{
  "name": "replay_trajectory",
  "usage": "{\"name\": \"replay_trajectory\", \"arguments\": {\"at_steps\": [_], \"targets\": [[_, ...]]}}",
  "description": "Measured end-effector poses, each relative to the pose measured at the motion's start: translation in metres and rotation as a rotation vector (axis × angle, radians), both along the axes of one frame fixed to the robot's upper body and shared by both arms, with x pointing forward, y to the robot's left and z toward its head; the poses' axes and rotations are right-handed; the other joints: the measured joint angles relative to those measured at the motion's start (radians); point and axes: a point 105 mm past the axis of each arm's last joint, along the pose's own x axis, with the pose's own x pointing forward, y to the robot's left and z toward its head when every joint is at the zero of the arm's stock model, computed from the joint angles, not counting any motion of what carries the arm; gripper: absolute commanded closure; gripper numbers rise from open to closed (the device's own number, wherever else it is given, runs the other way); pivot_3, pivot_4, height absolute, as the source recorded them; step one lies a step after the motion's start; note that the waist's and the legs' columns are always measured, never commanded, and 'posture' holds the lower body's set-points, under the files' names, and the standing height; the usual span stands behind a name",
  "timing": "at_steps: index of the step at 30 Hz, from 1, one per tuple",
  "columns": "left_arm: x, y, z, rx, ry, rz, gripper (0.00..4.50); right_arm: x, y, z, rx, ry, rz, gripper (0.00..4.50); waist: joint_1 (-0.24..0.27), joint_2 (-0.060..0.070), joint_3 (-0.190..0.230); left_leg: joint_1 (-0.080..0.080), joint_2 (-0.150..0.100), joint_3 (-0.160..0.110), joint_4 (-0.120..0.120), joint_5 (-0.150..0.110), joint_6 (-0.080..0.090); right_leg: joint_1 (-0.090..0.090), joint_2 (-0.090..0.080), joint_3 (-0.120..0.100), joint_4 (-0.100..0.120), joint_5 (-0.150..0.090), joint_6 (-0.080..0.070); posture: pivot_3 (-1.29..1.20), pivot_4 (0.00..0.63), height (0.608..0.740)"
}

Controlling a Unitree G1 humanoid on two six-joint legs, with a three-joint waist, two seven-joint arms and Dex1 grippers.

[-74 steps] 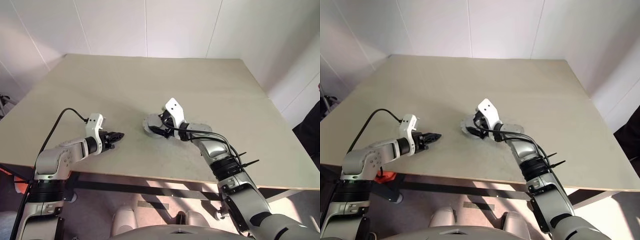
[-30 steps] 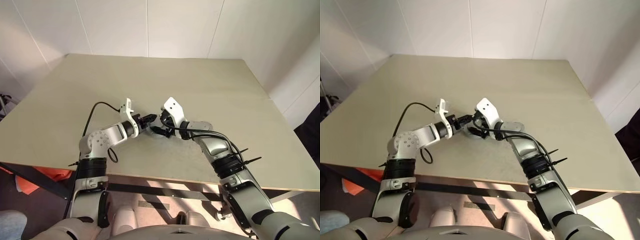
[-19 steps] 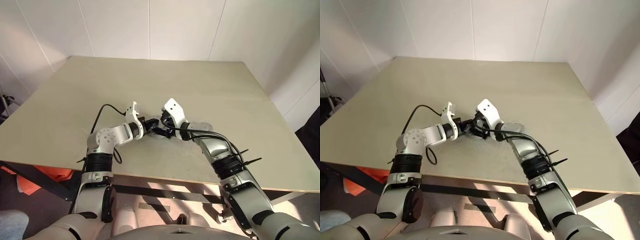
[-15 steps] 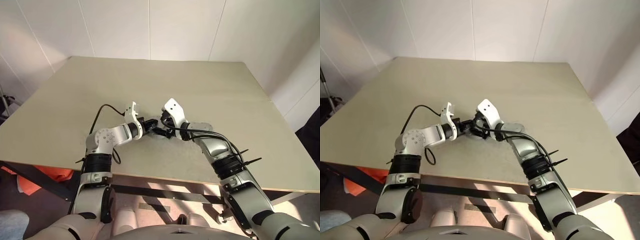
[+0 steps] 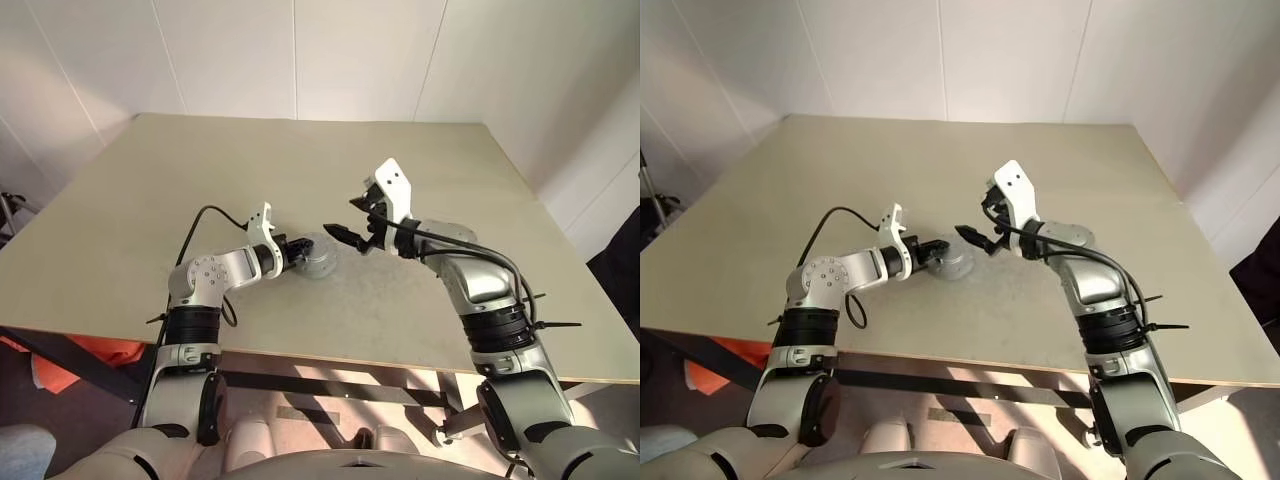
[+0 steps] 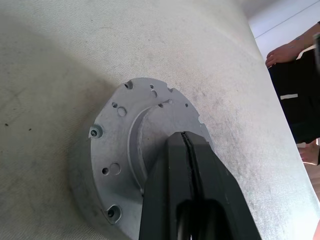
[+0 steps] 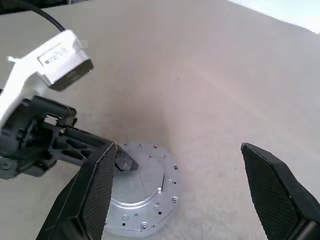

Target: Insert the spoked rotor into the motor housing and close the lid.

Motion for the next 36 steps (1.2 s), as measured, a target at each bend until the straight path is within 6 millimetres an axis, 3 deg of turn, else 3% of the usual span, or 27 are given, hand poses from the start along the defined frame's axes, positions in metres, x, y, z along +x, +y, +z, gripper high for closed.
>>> {"name": "replay_trajectory", "arguments": {"at_steps": [3,5,9,12,18,25,28,30,36], "targets": [[0.0,-0.001,0.0,0.006,-0.002,-0.007,4.5,0.002,-0.013,-0.007,0.083,0.155,-0.067,0.02,0.0,0.0,0.0,-0.001,-0.001,0.0,0.0,0.0,0.0,0.0,0.0,0.0,-0.001,0.0,0.0,0.0,0.0,0.74],[0.0,0.0,0.001,0.007,-0.004,-0.01,4.5,0.005,-0.023,-0.022,0.17,0.337,-0.159,0.02,-0.001,0.0,0.0,0.0,-0.001,0.0,0.0,0.0,0.0,0.0,0.0,0.001,-0.001,0.0,0.0,0.0,0.0,0.74],[0.0,0.0,0.001,0.016,-0.013,-0.023,4.5,0.009,-0.029,-0.043,0.459,0.702,-0.31,0.02,-0.001,0.004,-0.002,-0.001,-0.001,0.0,-0.001,0.0,0.0,-0.003,0.0,0.001,-0.001,0.0,0.0,0.0,0.0,0.74],[-0.001,-0.001,0.001,0.01,-0.018,-0.031,4.5,0.003,-0.029,-0.056,0.491,0.833,-0.356,0.02,0.002,0.006,-0.002,-0.001,-0.002,0.0,-0.006,0.001,-0.002,-0.002,0.0,0.001,-0.005,0.0,0.0,0.0,0.0,0.74],[-0.002,-0.001,0.001,0.009,-0.023,-0.03,4.5,-0.01,-0.016,-0.074,0.47,0.972,-0.371,0.02,0.002,0.011,-0.006,0.0,-0.002,0.001,-0.018,0.006,-0.01,-0.002,0.001,-0.001,-0.012,0.0,0.0,0.0,0.0,0.74],[-0.003,0.002,0.001,0.016,-0.026,-0.024,4.5,-0.017,-0.002,-0.076,0.494,1.015,-0.338,0.02,0.0,0.012,-0.007,0.001,-0.001,0.001,-0.019,0.006,-0.011,-0.002,0.001,0.0,-0.013,0.0,0.001,0.0,0.0,0.74],[-0.002,0.002,0.001,0.02,-0.026,-0.024,4.5,-0.019,0.013,-0.077,0.525,1.039,-0.304,0.02,-0.001,0.012,-0.007,0.001,-0.001,0.001,-0.019,0.007,-0.011,-0.002,0.001,0.0,-0.013,0.0,0.001,0.0,0.0,0.74],[-0.001,0.002,0.002,0.023,-0.025,-0.025,4.5,-0.018,0.025,-0.079,0.545,1.054,-0.282,0.02,-0.001,0.012,-0.007,0.001,-0.001,0.001,-0.02,0.007,-0.011,-0.002,0.001,0.0,-0.013,0.0,0.001,0.0,0.0,0.74],[0.003,0.008,0.0,0.063,-0.029,-0.005,4.5,-0.008,0.036,-0.083,0.582,1.067,-0.289,0.02,-0.022,0.011,-0.007,0.003,-0.001,0.001,-0.023,0.006,-0.011,-0.003,0.002,0.0,-0.013,-0.001,0.001,0.0,0.0,0.74]]}}
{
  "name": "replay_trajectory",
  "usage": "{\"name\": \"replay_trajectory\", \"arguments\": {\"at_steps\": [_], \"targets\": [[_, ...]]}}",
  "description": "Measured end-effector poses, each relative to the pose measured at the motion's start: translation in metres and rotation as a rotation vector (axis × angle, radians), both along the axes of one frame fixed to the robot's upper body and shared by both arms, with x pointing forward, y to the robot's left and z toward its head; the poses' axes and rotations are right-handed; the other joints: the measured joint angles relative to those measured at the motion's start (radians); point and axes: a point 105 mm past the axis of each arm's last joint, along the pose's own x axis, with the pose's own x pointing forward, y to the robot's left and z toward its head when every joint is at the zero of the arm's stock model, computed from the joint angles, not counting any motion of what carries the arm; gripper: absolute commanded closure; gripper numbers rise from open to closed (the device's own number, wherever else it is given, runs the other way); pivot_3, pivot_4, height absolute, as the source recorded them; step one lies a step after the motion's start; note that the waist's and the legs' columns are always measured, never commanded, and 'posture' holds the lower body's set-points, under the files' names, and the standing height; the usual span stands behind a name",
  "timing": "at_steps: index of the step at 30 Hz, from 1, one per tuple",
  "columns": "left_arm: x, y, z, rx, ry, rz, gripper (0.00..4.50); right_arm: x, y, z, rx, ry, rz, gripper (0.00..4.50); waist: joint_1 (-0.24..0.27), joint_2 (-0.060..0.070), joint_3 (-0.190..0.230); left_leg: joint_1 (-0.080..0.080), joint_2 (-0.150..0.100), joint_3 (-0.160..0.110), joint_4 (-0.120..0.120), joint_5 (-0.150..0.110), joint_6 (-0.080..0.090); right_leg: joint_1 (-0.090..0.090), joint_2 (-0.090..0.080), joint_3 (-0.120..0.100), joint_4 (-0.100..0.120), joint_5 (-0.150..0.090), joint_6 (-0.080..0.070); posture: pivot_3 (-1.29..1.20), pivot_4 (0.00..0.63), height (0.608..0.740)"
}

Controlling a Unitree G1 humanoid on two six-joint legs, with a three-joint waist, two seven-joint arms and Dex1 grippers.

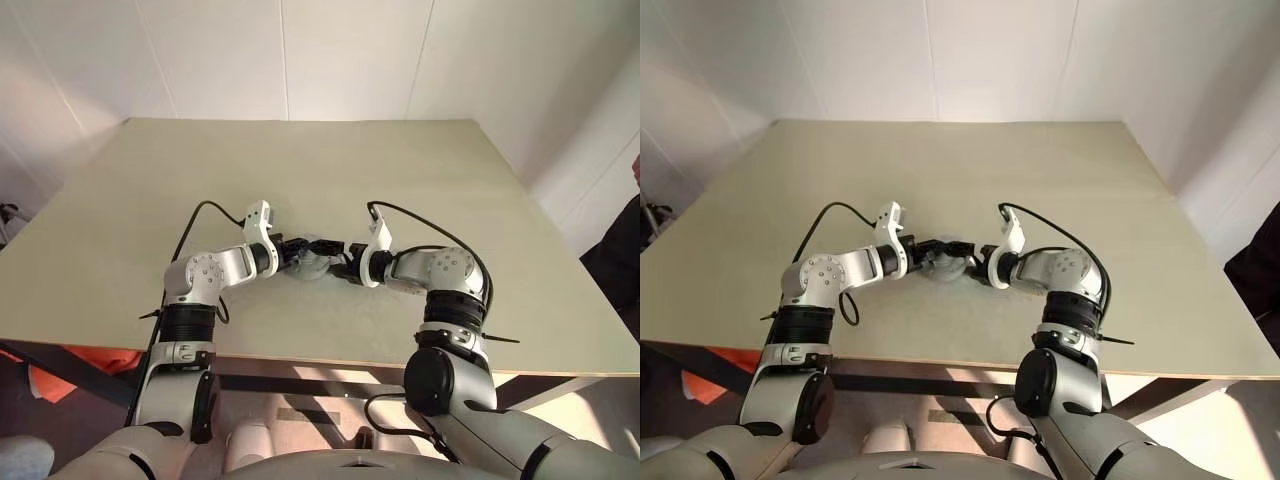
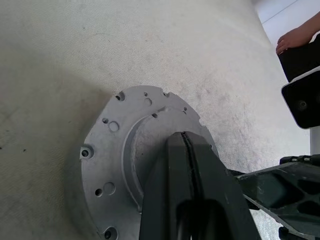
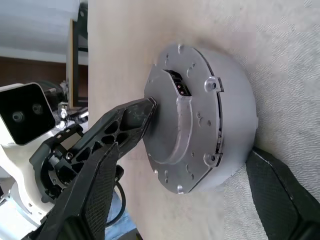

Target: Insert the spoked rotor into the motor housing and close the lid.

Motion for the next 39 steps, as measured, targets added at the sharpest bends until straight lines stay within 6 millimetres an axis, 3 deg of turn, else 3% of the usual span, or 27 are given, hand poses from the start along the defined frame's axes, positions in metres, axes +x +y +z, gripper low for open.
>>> {"name": "replay_trajectory", "arguments": {"at_steps": [10,19,39], "targets": [[-0.002,0.0,-0.003,0.007,0.001,0.004,4.5,0.014,0.01,-0.003,0.041,-0.009,-0.055,0.02,-0.01,-0.002,0.003,0.003,-0.001,-0.002,-0.001,0.0,0.001,-0.008,0.0,-0.005,-0.018,0.0,0.0,0.0,0.0,0.74],[-0.003,0.008,-0.001,0.012,-0.013,0.015,4.5,0.015,0.018,-0.001,0.027,-0.027,-0.033,0.02,-0.011,-0.003,0.005,0.003,-0.001,-0.003,-0.001,-0.001,0.001,-0.017,0.0,-0.005,-0.018,0.0,0.001,0.0,0.0,0.74],[-0.01,0.029,-0.002,-0.014,-0.038,0.097,4.5,0.016,0.037,0.002,0.048,-0.04,0.026,0.02,-0.038,-0.004,0.004,0.004,0.001,-0.002,-0.006,-0.001,0.0,-0.021,0.003,-0.004,-0.014,0.009,-0.006,0.0,0.0,0.74]]}}
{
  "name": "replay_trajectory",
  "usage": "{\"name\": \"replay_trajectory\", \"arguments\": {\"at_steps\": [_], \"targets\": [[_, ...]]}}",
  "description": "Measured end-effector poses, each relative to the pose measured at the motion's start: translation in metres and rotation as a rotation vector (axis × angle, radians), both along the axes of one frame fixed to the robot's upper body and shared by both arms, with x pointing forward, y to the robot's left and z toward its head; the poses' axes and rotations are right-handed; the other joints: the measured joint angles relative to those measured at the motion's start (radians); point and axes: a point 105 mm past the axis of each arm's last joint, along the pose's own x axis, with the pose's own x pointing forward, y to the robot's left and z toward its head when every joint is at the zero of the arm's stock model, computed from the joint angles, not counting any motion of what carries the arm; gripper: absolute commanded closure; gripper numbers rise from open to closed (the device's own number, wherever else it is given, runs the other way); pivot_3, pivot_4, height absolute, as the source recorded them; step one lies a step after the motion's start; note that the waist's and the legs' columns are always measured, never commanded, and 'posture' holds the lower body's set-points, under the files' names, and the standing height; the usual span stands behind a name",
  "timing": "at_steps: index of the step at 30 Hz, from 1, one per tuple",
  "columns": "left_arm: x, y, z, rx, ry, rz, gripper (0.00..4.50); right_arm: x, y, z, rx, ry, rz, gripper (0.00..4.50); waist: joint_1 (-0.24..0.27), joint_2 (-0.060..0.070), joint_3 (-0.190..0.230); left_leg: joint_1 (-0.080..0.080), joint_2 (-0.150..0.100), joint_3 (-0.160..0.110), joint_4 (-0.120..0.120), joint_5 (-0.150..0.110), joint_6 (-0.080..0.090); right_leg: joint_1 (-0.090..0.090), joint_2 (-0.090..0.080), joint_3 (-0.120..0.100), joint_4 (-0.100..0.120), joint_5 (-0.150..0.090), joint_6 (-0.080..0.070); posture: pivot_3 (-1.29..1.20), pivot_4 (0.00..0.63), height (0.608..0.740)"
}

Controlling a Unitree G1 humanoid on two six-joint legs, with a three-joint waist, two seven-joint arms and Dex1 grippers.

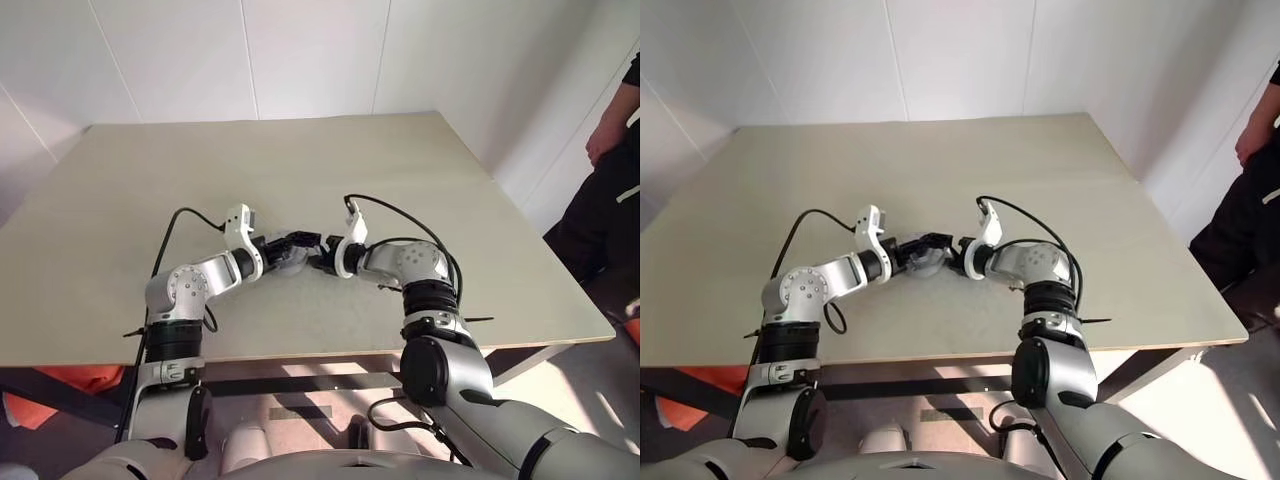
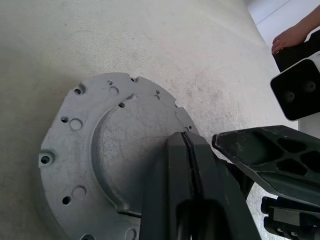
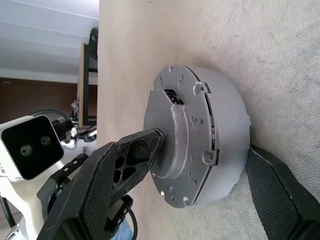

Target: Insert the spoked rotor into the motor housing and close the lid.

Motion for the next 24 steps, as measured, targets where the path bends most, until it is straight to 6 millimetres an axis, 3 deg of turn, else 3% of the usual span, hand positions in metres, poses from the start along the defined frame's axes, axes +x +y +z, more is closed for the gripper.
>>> {"name": "replay_trajectory", "arguments": {"at_steps": [11,24], "targets": [[-0.003,0.005,0.002,-0.016,-0.009,0.017,4.5,-0.003,0.002,0.002,0.002,-0.004,0.038,0.02,0.0,0.0,0.0,0.001,0.001,0.0,-0.001,-0.003,-0.005,-0.001,0.001,0.0,0.002,0.007,-0.006,0.0,0.0,0.74],[-0.006,0.041,-0.003,0.001,0.007,0.136,4.5,-0.005,0.008,0.006,0.004,-0.035,0.078,0.02,0.017,-0.001,0.0,-0.002,0.0,0.0,-0.001,-0.007,-0.009,-0.004,-0.001,0.0,0.009,0.012,-0.013,0.0,0.0,0.74]]}}
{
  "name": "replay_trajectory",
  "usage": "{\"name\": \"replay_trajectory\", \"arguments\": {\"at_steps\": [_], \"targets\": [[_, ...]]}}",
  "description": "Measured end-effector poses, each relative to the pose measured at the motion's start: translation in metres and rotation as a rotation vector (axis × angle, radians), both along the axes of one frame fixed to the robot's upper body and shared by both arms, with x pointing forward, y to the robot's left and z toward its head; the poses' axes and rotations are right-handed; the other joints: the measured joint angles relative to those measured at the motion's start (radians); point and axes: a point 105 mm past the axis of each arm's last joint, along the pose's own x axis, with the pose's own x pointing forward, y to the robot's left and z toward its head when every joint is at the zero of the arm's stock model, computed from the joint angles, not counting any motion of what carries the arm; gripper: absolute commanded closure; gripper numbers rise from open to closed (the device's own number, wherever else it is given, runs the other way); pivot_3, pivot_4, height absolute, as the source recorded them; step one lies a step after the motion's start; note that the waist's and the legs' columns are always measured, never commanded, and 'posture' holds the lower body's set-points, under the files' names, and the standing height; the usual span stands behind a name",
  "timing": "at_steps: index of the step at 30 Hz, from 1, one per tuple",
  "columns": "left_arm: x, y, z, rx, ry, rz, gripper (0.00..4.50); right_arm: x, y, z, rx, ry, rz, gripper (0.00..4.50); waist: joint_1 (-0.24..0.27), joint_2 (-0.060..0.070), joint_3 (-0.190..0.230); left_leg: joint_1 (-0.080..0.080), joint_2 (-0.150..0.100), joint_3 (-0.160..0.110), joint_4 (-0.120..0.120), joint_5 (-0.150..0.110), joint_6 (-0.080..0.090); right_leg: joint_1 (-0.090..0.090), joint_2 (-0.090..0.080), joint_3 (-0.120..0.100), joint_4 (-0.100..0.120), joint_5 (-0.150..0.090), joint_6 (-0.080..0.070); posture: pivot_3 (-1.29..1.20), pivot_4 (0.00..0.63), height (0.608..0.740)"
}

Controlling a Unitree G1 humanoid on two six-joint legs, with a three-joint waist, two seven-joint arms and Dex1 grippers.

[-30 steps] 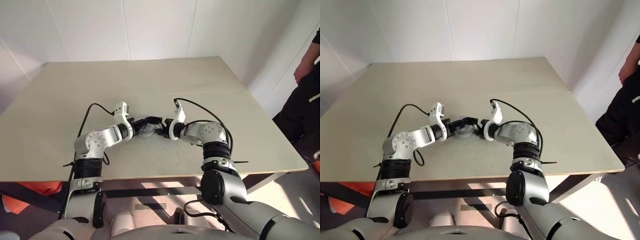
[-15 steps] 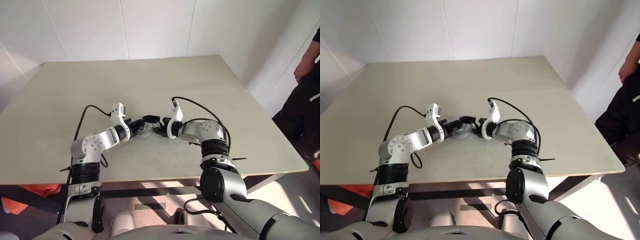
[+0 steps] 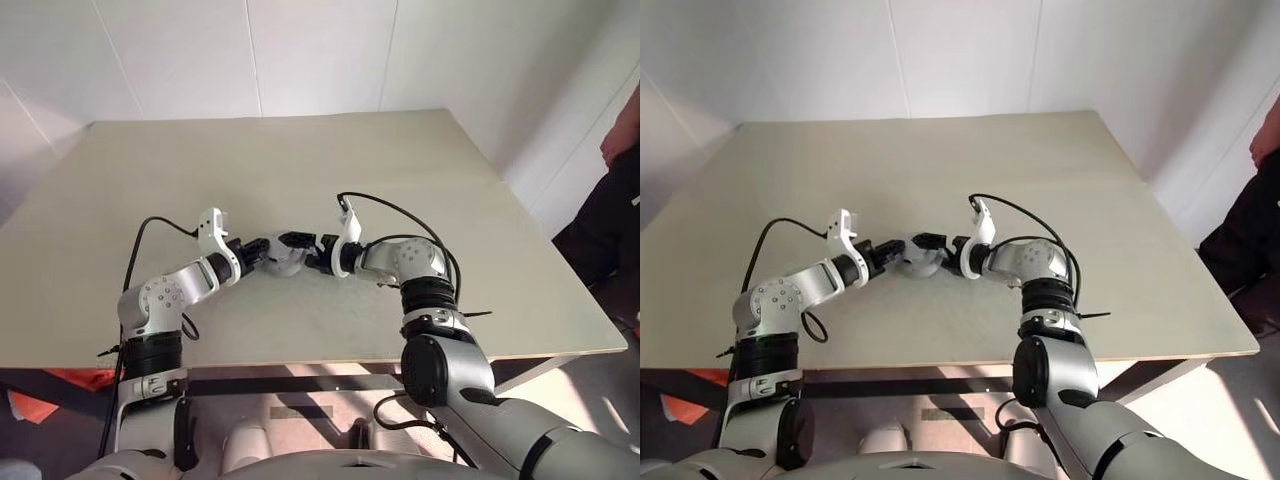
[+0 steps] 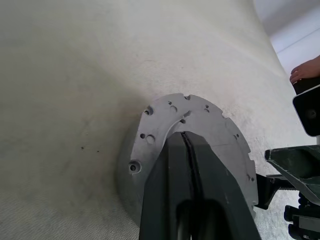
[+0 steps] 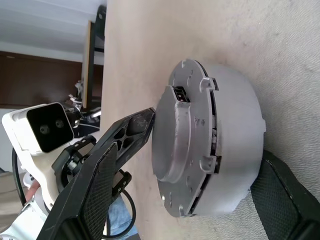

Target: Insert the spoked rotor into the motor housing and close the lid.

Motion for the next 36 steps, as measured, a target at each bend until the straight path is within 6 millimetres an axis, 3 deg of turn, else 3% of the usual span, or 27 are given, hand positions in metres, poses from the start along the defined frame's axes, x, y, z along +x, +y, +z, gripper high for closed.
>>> {"name": "replay_trajectory", "arguments": {"at_steps": [9,13,17,30,36], "targets": [[-0.002,-0.001,-0.008,0.006,0.034,0.012,4.5,0.0,0.003,0.003,0.0,-0.012,0.012,0.02,0.034,-0.001,0.0,-0.001,0.0,0.0,0.001,-0.001,0.001,0.0,0.0,0.0,0.0,0.001,-0.001,0.0,0.0,0.74],[-0.002,0.001,-0.009,0.01,0.038,0.015,4.5,0.001,0.002,0.003,-0.009,-0.02,0.011,0.94,0.04,-0.001,0.0,-0.001,0.0,0.0,0.001,-0.001,0.001,0.0,0.0,0.0,0.0,0.001,-0.001,0.0,0.0,0.74],[-0.007,0.001,-0.021,0.021,0.087,0.013,4.5,0.005,-0.001,0.003,-0.029,-0.043,-0.009,2.29,0.043,-0.003,0.002,-0.003,0.0,-0.001,0.002,-0.001,0.001,-0.002,0.0,0.0,0.001,0.001,-0.001,0.0,0.0,0.74],[-0.007,0.004,-0.019,-0.02,0.063,0.034,4.5,0.016,-0.006,0.004,-0.003,-0.012,-0.068,2.29,0.042,-0.006,0.004,-0.003,0.0,-0.001,0.008,-0.001,0.002,-0.004,0.0,0.0,0.006,0.001,-0.002,0.0,0.0,0.74],[-0.008,0.014,-0.009,-0.226,0.025,0.113,4.5,0.036,-0.021,0.039,0.12,-0.049,-0.155,2.29,0.04,-0.011,0.009,-0.011,0.001,-0.001,0.013,-0.002,0.003,-0.012,0.0,0.0,0.007,0.004,-0.003,0.0,0.0,0.74]]}}
